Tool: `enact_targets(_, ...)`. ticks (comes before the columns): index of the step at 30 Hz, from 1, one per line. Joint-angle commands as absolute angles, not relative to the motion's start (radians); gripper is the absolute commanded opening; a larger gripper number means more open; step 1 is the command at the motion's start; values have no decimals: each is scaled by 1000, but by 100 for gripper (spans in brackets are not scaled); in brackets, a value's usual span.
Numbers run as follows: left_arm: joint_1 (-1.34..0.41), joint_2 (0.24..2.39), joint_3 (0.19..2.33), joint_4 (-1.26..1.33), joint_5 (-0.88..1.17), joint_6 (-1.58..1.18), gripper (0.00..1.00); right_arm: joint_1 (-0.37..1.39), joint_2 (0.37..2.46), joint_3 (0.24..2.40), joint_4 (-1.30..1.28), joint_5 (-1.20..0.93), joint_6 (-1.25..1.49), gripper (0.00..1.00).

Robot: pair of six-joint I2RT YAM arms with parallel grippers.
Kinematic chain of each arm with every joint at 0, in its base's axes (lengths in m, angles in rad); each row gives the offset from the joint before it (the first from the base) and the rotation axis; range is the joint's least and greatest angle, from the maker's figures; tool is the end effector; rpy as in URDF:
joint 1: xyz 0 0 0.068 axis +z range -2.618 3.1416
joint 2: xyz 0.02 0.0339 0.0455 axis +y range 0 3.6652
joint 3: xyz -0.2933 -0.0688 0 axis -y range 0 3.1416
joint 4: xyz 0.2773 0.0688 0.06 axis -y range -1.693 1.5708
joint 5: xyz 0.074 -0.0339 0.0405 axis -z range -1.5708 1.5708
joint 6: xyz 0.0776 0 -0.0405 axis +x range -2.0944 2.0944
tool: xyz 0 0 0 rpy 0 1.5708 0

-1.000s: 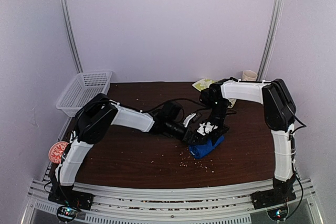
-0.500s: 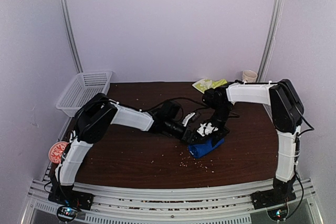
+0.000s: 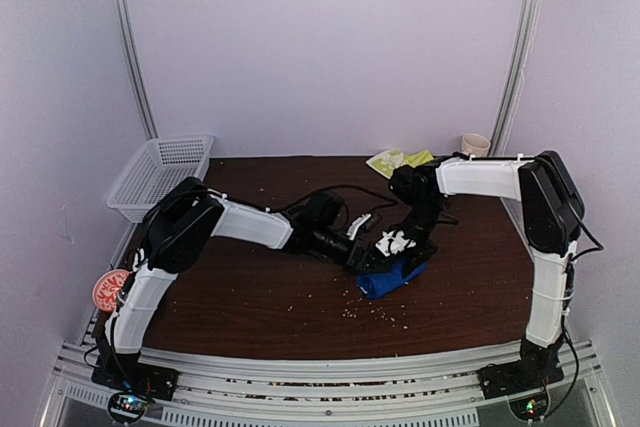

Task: Roll the towels
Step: Pick up the towel from the center of the board.

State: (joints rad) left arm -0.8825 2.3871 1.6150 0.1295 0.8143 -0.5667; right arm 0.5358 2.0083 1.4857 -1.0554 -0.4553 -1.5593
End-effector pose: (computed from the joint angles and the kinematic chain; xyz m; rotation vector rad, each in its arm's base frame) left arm 0.3224 -0.4808 0.0877 0.9135 2.3518 -1.6146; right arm 0.3381 0.2404 0.1491 -2.4825 1.4349 0.5842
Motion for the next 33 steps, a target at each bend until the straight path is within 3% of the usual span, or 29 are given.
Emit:
enact_targets(1, -922, 2419, 1645, 116, 879, -562, 88, 519, 1974, 1500, -938, -465, -1489, 44)
enact_targets(12, -923, 2424, 1663, 98, 882, -562, 82, 509, 1962, 1500, -943, -456, -1471, 45)
enact_targets(19, -922, 2436, 1683, 80, 883, -567, 67, 509, 1945, 1478, -901, -440, -1450, 45)
enact_targets(28, -920, 2421, 1659, 66, 844, -565, 35, 504, 1936, 1470, -888, -414, -1444, 45)
enact_targets(33, -917, 2400, 1649, 63, 815, -565, 1, 492, 1916, 1466, -891, -415, -1438, 48)
